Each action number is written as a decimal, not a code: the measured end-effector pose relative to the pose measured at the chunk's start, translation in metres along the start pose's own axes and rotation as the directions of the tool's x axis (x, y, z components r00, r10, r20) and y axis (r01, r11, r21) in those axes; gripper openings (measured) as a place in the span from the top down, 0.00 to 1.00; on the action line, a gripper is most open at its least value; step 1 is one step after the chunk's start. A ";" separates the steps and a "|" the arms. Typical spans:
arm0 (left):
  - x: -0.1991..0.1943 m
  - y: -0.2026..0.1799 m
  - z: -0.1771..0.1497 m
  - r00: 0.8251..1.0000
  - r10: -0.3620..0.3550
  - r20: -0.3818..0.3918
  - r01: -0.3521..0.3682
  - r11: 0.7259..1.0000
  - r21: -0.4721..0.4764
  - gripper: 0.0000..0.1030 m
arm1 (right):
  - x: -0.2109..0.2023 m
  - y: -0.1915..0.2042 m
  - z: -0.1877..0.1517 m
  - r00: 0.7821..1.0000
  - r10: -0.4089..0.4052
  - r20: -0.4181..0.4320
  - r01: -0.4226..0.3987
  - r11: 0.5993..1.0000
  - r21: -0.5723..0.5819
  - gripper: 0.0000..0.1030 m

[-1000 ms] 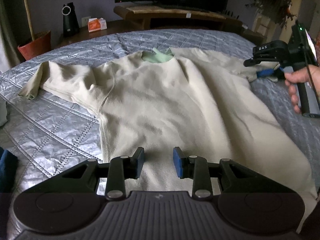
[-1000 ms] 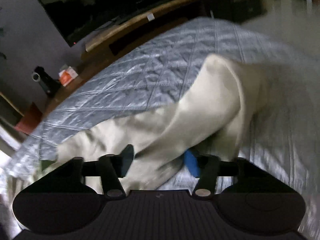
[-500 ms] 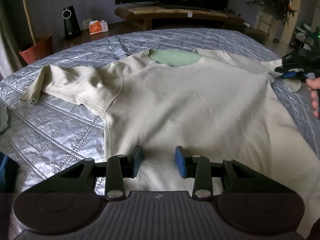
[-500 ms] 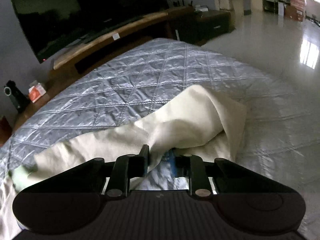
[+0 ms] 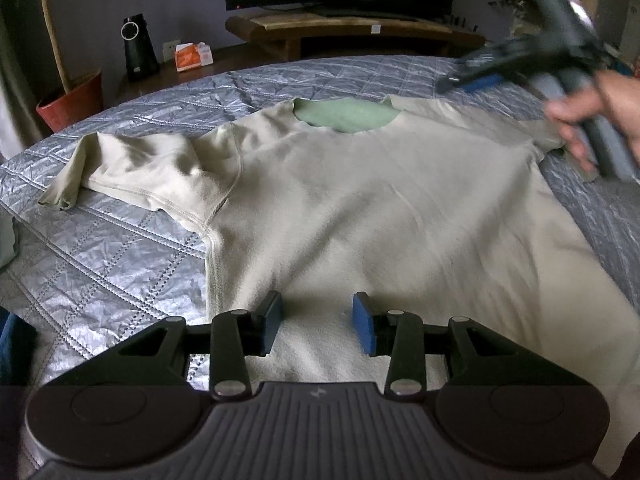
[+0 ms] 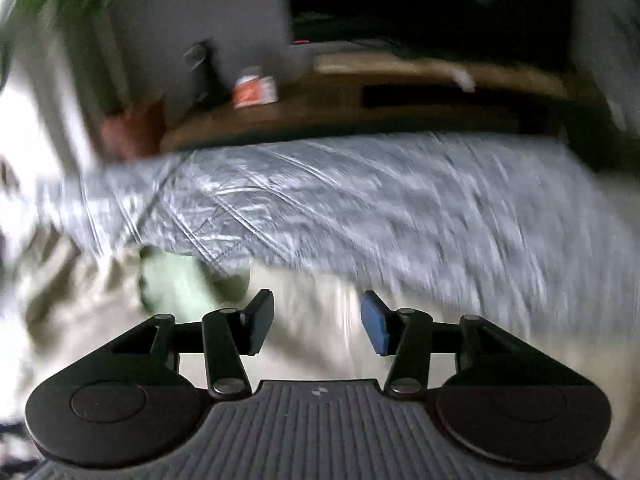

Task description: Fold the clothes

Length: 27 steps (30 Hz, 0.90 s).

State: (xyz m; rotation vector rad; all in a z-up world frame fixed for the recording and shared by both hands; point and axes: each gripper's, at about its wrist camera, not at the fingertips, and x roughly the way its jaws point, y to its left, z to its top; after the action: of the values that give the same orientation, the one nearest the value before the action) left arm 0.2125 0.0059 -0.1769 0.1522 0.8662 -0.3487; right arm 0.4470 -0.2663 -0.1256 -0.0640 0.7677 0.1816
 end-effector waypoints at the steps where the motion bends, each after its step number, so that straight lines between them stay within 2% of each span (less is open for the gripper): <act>1: 0.000 0.000 0.000 1.000 -0.001 0.001 0.001 1.000 0.001 0.65 | 0.007 0.007 0.007 1.000 0.007 0.005 -0.007 0.997 -0.072 0.46; 3: -0.001 0.001 0.000 1.000 -0.006 0.001 0.006 1.000 0.002 0.65 | 0.025 0.014 0.017 0.998 0.047 -0.039 -0.053 0.985 -0.162 0.43; 5: -0.001 0.002 0.000 1.000 -0.010 0.002 0.010 1.000 0.003 0.64 | 0.042 0.019 0.022 0.993 0.040 -0.112 -0.061 0.980 -0.191 0.43; 7: -0.001 0.002 0.000 1.000 -0.013 0.003 0.013 1.000 0.004 0.64 | 0.054 0.018 0.025 0.986 0.043 -0.164 -0.073 0.980 -0.183 0.44; 9: -0.001 0.001 0.000 1.000 -0.012 0.004 0.012 1.000 0.007 0.64 | 0.060 0.011 0.025 0.984 0.050 -0.173 -0.075 0.987 -0.141 0.48; 10: -0.002 0.001 -0.001 1.000 -0.012 0.006 0.011 1.000 0.009 0.64 | 0.063 0.007 0.026 0.982 0.068 -0.175 -0.087 0.990 -0.107 0.57; 11: -0.002 0.001 -0.001 1.000 -0.011 0.007 0.011 1.000 0.010 0.63 | 0.065 0.003 0.027 0.981 0.082 -0.176 -0.097 0.992 -0.077 0.72; 12: -0.002 0.000 -0.001 1.000 -0.010 0.008 0.010 1.000 0.011 0.63 | 0.065 0.003 0.029 0.982 0.077 -0.173 -0.091 0.993 -0.074 0.94; 13: -0.002 -0.001 -0.003 1.000 -0.010 0.009 0.010 1.000 0.011 0.63 | 0.065 0.003 0.031 0.983 0.072 -0.171 -0.085 0.994 -0.071 0.95; 15: -0.001 -0.001 -0.003 1.000 -0.008 0.011 0.008 1.000 0.015 0.63 | 0.065 0.002 0.035 0.985 0.059 -0.162 -0.070 0.995 -0.065 0.96; 18: -0.002 -0.003 -0.003 1.000 -0.007 0.014 0.006 0.999 0.033 0.62 | 0.056 0.002 0.042 0.997 -0.018 -0.073 0.013 0.997 -0.075 0.96; 21: -0.003 -0.002 -0.002 1.000 -0.001 0.015 0.000 1.000 0.025 0.61 | 0.043 0.004 0.047 0.997 -0.067 0.023 0.070 0.990 -0.122 0.93; 22: -0.003 -0.002 -0.002 1.000 0.001 0.015 -0.001 1.000 0.024 0.60 | 0.046 0.001 0.049 0.997 -0.081 0.000 0.080 0.989 -0.126 0.87; 23: -0.003 -0.002 -0.002 1.000 0.004 0.016 -0.004 1.000 0.028 0.60 | 0.049 -0.002 0.050 0.995 -0.095 -0.023 0.091 0.987 -0.131 0.84; 24: -0.003 -0.004 -0.003 1.000 0.007 0.017 -0.008 0.999 0.035 0.60 | 0.051 -0.004 0.051 0.993 -0.109 -0.041 0.102 0.986 -0.133 0.73; 25: -0.003 -0.005 -0.003 1.000 0.011 0.018 -0.012 0.999 0.042 0.59 | 0.045 -0.006 0.048 0.992 -0.123 -0.022 0.120 0.985 -0.120 0.67; 27: -0.004 -0.005 -0.002 1.000 0.018 0.018 -0.019 0.999 0.043 0.59 | 0.031 -0.010 0.042 0.989 -0.147 0.012 0.147 0.985 -0.089 0.65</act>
State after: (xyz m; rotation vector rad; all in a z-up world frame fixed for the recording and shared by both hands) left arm 0.2070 0.0027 -0.1755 0.1969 0.8393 -0.3513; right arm 0.4998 -0.2664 -0.1170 -0.2050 0.7462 0.0761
